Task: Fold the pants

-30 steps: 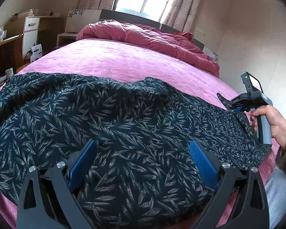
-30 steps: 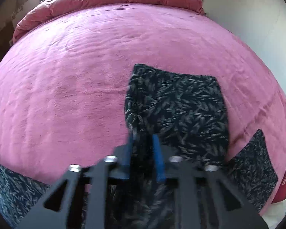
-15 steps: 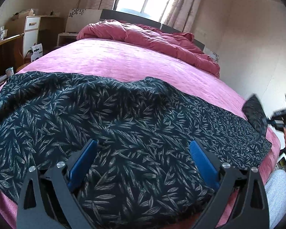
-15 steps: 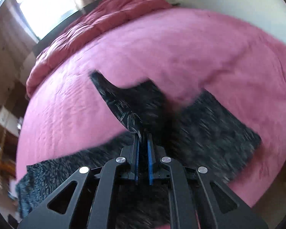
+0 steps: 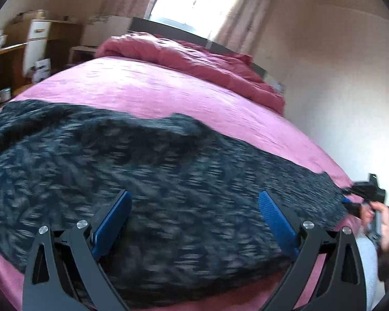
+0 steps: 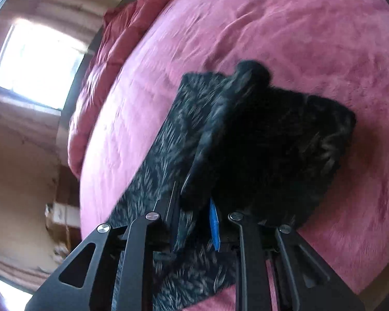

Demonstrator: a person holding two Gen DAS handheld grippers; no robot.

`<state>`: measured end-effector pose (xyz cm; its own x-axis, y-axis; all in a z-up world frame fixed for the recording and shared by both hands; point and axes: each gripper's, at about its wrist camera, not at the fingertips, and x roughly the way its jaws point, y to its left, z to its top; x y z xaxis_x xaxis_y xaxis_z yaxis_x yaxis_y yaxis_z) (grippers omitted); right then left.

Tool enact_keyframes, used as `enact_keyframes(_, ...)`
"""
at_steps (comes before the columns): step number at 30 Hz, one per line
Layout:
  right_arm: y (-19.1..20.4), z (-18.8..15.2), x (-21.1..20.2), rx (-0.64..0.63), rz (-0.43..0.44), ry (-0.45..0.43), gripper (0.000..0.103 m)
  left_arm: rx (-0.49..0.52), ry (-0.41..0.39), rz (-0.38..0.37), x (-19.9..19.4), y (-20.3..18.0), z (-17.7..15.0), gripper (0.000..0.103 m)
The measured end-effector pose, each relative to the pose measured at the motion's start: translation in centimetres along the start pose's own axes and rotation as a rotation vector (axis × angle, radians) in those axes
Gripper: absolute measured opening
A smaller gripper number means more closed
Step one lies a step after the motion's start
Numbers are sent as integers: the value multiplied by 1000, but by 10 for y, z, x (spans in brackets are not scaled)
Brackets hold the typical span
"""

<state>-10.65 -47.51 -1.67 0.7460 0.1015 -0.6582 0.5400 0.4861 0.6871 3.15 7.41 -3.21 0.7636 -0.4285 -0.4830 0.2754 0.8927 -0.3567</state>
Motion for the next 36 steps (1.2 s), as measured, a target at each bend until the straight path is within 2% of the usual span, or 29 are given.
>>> enact_keyframes(4,-14,5,-2,61,28,-35,16,95,52,-51,14,-31,-5,98)
enact_keyframes(6,-12,5,-8,38,16,-34,6,139,72,-69,20,-47,-7,98)
enact_keyframes(10,4,8,-47,-30,24,-79,5,196,108,-102,27,-70,-9,98)
enact_keyframes(12,0,11,-57,-47,-20,-83,3,204,139,-124,31,-76,-13,98)
enact_keyframes(14,-17,14,-56,-28,-96,-53,2,204,168,-134,35,-78,-18,98)
enact_keyframes(16,-41,16,-51,16,-123,-20,2,204,210,-152,39,-80,-23,98)
enact_keyframes(18,-54,12,-53,63,-20,-16,2,225,212,-146,37,-84,-26,98)
enact_keyframes(20,-47,10,-57,25,14,-32,2,226,210,-160,36,-87,-25,98)
enact_keyframes(21,-39,7,-59,-16,19,-29,3,218,207,-171,36,-89,-23,98)
enact_keyframes(23,-29,1,-57,-51,46,13,14,216,205,-186,38,-97,-20,98)
enact_keyframes(25,-18,-4,-50,-78,-2,51,42,235,203,-205,42,-112,-15,98)
enact_keyframes(29,-13,-15,-41,-53,-41,69,43,354,216,-232,53,-154,-11,98)
enact_keyframes(31,-18,-14,-40,-5,-19,59,42,446,236,-235,63,-180,-15,98)
enact_keyframes(34,-21,2,-36,52,-13,26,29,550,264,-257,73,-211,-23,98)
enact_keyframes(36,-23,7,-35,54,-24,12,25,622,274,-269,78,-230,-30,97)
